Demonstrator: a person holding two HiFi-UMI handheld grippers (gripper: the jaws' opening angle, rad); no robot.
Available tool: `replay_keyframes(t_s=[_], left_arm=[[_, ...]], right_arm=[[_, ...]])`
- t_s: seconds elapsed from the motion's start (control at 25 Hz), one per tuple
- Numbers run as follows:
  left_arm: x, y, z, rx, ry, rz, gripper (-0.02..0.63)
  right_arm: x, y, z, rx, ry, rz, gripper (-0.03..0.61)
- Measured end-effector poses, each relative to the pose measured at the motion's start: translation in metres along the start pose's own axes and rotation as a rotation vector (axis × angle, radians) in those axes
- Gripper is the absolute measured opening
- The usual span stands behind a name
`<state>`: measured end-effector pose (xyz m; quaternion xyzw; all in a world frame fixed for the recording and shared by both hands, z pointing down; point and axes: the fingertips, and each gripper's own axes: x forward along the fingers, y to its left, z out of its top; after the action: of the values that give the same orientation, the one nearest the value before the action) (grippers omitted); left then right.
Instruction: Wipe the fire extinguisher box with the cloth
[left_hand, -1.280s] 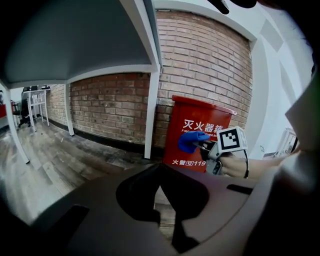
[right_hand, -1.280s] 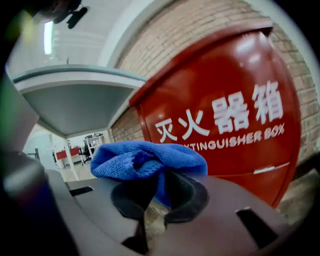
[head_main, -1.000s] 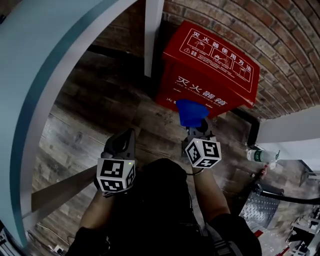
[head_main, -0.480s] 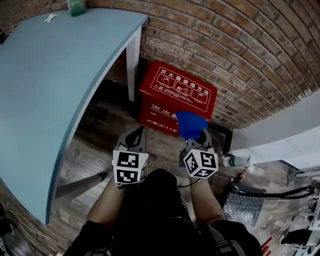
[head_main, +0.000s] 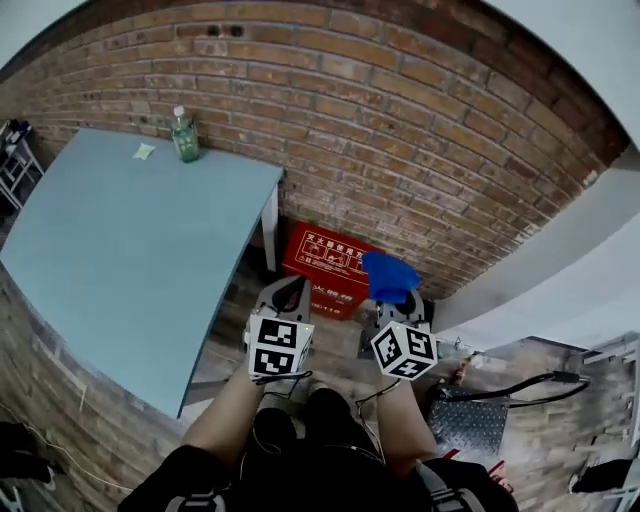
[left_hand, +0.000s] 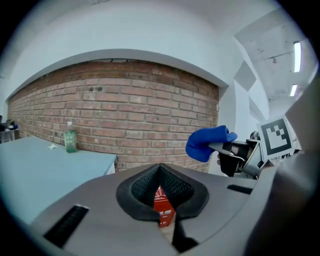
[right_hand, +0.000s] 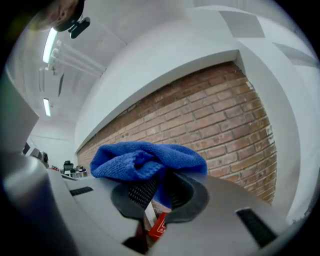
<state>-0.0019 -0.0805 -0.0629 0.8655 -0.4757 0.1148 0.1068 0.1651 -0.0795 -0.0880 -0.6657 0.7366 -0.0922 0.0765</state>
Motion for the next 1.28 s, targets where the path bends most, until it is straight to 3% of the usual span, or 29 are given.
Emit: replay_keyframes(t_s=[0.2,0.4,0.64,0.8,0.96,1.28], left_arm=[[-0.068,-0.029,0.093,0.071,-0.045,-0.059,0.006],[-0.125,-0.059,0.114,0.06,-0.036,-0.096,0.006],[-0.153,-0.077,0.135,0.045,-0.095,-0.097,0.006],[-0.161,-0.089,0.133,0.04,-0.086,-0.082,0.006],[-0.158,-0.099,0.13,-0.008,-0.09,-0.078,0.006],[-0.157,-0.133,0.136,0.095,-0.083,-0.043,0.006]], right_arm=[[-0.056,0.047,0.11,-0.006,-0.095,-0.007,0.048],[-0.118,0.087,0.162,-0.066,-0.119,-0.007,0.048],[-0.157,0.091,0.174,-0.03,-0.115,-0.025,0.048],[-0.177,0.083,0.184,-0.055,-0.132,-0.036,0.048],[-0.187,0.071,0.179,-0.097,-0.054,-0.084,0.048],[-0.193,0.063,0.181,-0.056,-0.046,0.002,0.048]])
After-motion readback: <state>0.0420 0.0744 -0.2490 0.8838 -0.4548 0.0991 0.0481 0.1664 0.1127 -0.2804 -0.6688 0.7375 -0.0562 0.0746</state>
